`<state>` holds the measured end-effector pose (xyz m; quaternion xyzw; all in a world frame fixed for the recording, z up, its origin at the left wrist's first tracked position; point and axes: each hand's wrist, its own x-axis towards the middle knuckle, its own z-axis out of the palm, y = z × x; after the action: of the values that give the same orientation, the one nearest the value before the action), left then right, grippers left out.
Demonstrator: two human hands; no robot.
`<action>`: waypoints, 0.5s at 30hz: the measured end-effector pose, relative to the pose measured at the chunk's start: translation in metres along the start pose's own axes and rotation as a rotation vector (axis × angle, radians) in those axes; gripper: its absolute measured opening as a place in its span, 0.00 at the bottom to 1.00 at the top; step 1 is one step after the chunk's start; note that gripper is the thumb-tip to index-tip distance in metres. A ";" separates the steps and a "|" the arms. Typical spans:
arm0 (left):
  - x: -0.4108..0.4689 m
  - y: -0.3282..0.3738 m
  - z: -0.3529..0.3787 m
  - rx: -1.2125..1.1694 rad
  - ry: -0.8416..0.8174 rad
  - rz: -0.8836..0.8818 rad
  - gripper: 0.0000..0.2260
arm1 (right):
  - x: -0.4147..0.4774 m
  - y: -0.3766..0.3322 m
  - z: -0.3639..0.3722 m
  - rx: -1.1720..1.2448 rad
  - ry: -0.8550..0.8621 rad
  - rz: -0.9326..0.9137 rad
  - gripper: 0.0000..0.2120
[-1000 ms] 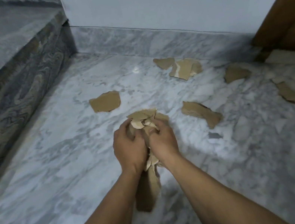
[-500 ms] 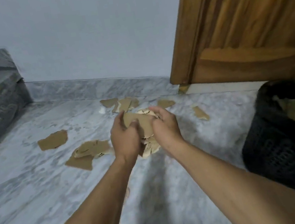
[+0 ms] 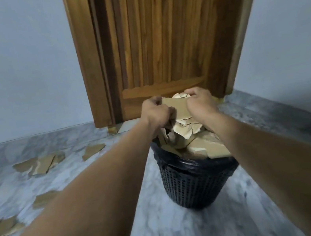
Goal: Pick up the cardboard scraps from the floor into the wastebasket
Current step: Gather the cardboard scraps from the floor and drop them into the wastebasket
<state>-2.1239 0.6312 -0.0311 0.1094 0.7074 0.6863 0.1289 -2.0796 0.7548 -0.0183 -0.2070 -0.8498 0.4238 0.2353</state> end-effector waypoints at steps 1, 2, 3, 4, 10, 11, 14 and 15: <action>0.005 -0.003 0.010 0.040 -0.012 0.006 0.18 | 0.002 0.007 -0.007 -0.016 -0.020 0.034 0.21; 0.010 -0.006 0.016 0.100 0.002 0.027 0.21 | 0.003 0.013 -0.013 -0.035 -0.036 0.056 0.22; 0.013 -0.010 0.018 0.160 0.027 0.060 0.23 | 0.003 0.014 -0.017 -0.055 -0.045 0.070 0.22; 0.011 -0.015 0.016 0.204 0.055 0.095 0.24 | 0.003 0.015 -0.019 -0.078 -0.049 0.072 0.23; -0.034 -0.078 -0.060 0.362 0.348 0.193 0.17 | -0.011 -0.001 0.034 -0.161 -0.035 -0.100 0.20; -0.044 -0.092 -0.082 0.371 0.414 0.188 0.16 | -0.018 -0.007 0.053 -0.168 -0.027 -0.150 0.19; -0.082 -0.133 -0.152 0.455 0.602 0.165 0.16 | -0.049 -0.019 0.116 -0.166 -0.080 -0.309 0.19; -0.097 -0.146 -0.174 0.492 0.648 0.146 0.17 | -0.060 -0.020 0.137 -0.167 -0.127 -0.366 0.20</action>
<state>-2.0873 0.4301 -0.1697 -0.0349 0.8447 0.5032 -0.1792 -2.1133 0.6254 -0.0880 -0.0409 -0.9184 0.3146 0.2363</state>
